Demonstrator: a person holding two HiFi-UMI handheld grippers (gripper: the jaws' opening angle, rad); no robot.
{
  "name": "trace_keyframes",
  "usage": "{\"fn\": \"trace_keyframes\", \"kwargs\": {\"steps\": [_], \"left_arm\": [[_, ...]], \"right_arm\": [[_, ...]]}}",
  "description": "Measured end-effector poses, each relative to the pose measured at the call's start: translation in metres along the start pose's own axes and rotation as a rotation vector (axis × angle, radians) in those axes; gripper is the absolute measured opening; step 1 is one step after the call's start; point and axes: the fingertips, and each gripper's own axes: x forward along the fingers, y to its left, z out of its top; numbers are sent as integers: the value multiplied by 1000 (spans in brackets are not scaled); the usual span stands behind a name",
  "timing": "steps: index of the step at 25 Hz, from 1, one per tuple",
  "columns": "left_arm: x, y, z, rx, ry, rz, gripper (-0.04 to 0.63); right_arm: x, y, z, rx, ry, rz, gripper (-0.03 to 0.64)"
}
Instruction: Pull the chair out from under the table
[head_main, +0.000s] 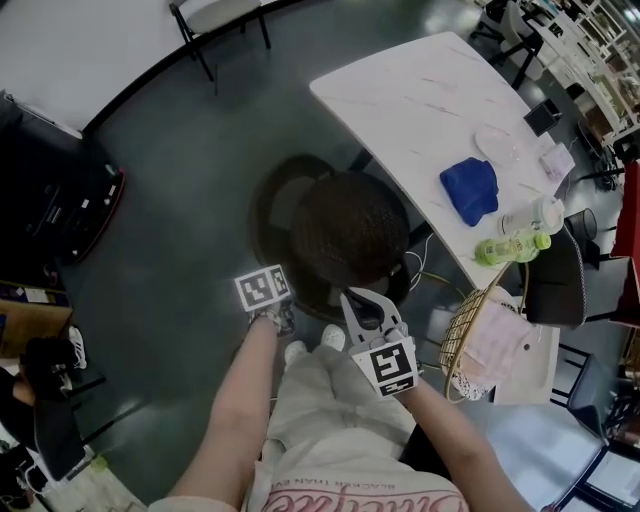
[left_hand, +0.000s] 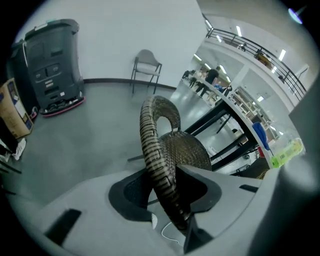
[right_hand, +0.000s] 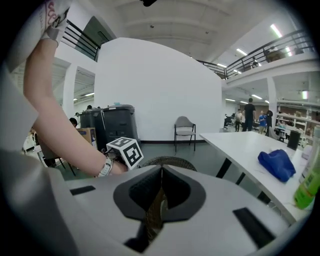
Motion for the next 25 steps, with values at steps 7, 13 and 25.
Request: {"fn": "trace_keyframes", "kwargs": {"steps": [7, 13, 25], "left_arm": [[-3, 5, -3, -114, 27, 54, 91], [-16, 22, -13, -264, 24, 65, 60], [-70, 95, -54, -365, 6, 130, 48]], "right_arm": [[-11, -8, 12, -5, -6, -56, 5], [-17, -3, 23, -38, -14, -65, 4], [-11, 59, 37, -98, -28, 35, 5]]}}
